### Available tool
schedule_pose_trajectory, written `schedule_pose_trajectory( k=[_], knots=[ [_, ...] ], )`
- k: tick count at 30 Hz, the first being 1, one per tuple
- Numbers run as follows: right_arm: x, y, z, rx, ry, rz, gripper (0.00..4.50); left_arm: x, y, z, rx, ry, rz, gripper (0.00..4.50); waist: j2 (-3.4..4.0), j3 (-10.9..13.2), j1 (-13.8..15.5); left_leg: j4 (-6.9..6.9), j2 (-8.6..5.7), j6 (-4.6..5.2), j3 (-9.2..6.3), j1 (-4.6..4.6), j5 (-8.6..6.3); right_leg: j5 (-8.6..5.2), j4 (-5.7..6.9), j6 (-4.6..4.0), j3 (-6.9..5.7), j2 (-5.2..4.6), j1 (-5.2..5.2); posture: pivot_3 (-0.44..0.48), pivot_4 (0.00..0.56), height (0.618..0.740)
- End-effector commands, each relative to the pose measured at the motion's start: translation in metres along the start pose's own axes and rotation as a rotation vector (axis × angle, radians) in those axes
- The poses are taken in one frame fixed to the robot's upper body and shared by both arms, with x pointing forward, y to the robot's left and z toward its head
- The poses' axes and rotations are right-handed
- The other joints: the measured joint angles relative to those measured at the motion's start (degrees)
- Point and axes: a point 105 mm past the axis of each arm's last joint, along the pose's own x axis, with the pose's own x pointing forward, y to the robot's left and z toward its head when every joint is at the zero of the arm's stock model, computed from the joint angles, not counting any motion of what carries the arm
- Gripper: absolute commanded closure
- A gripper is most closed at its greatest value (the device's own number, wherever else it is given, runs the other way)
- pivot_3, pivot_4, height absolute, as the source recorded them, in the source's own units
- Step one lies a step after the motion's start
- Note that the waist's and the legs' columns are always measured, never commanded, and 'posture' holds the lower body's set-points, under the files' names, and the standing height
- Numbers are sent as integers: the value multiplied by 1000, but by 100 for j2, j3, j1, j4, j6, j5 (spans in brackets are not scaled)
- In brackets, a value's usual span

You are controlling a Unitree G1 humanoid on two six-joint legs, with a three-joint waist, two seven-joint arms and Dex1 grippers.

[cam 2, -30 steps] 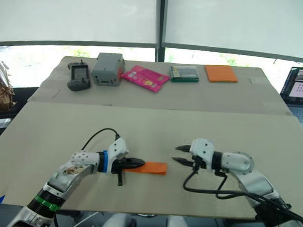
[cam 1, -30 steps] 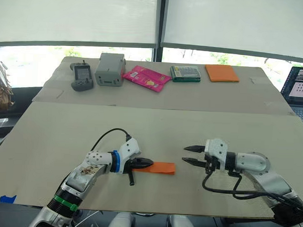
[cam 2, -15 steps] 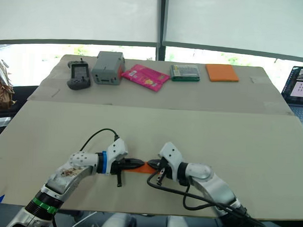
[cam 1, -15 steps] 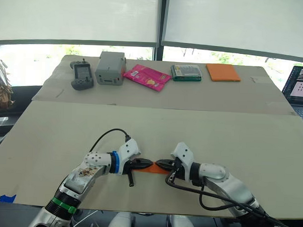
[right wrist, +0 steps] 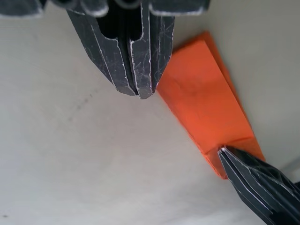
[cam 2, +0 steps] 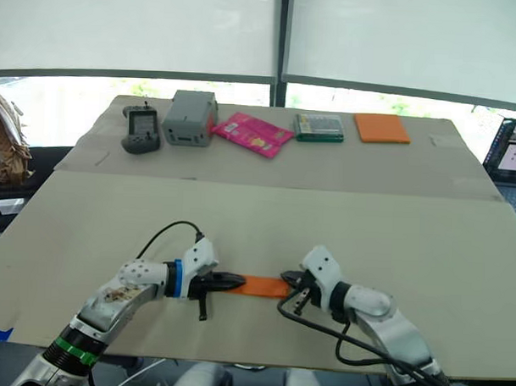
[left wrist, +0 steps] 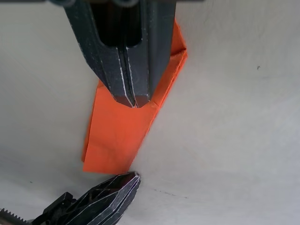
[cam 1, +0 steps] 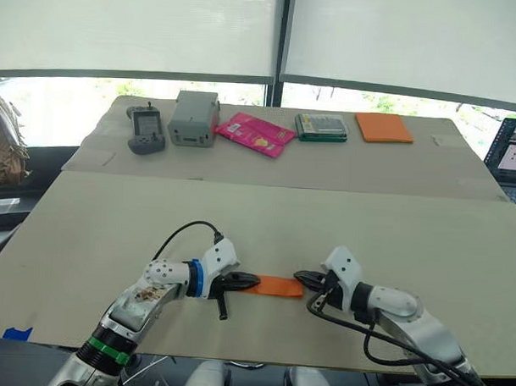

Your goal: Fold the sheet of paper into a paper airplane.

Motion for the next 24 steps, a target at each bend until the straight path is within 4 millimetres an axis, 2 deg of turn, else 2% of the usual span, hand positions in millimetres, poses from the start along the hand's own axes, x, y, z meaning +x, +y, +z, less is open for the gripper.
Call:
schedule_pose_trajectory(
  k=[1,3,6,8,11,14,19,24],
  knots=[
    [-14,-11,-11,-10,-3,-66,4465,-3,0,-22,-70,76,18,4500,-1,0,-11,1,0,0,1,0,0,0,0,0,1,-1,0,0,150,740],
    [-14,-11,9,-68,-96,-59,4465,-3,0,-22,-70,74,19,4500,-1,0,-24,2,1,0,2,-1,0,0,0,1,2,1,-1,0,150,740],
    [-6,-5,50,-147,-257,-42,4465,-1,2,-20,-73,65,21,4500,4,3,-44,2,4,0,4,-4,1,-1,3,2,5,6,-10,0,150,740],
    [1,2,66,-159,-310,-5,4465,1,3,-18,-74,58,20,4500,10,5,-68,1,9,-1,4,-6,1,0,6,1,7,12,-16,0,150,740],
    [17,17,57,-186,-221,92,4465,2,6,-14,-72,44,25,4500,10,5,-69,1,6,-1,4,-9,1,1,9,-1,7,11,-20,0,150,740],
    [26,21,35,-136,-88,119,4465,3,9,-10,-82,23,39,4500,10,5,-24,2,0,-1,-3,-20,1,1,6,-2,0,6,-28,0,150,740],
    [35,30,25,-39,7,167,4465,6,16,-6,-90,31,92,4500,10,5,-34,8,-5,-1,1,-25,2,5,10,-7,7,1,-37,0,150,740],
    [37,26,14,-40,49,161,4465,-15,17,-26,-107,128,130,4500,11,4,-97,-1,6,-1,-1,-21,1,4,13,-8,6,13,-39,0,150,740]
  ],
)
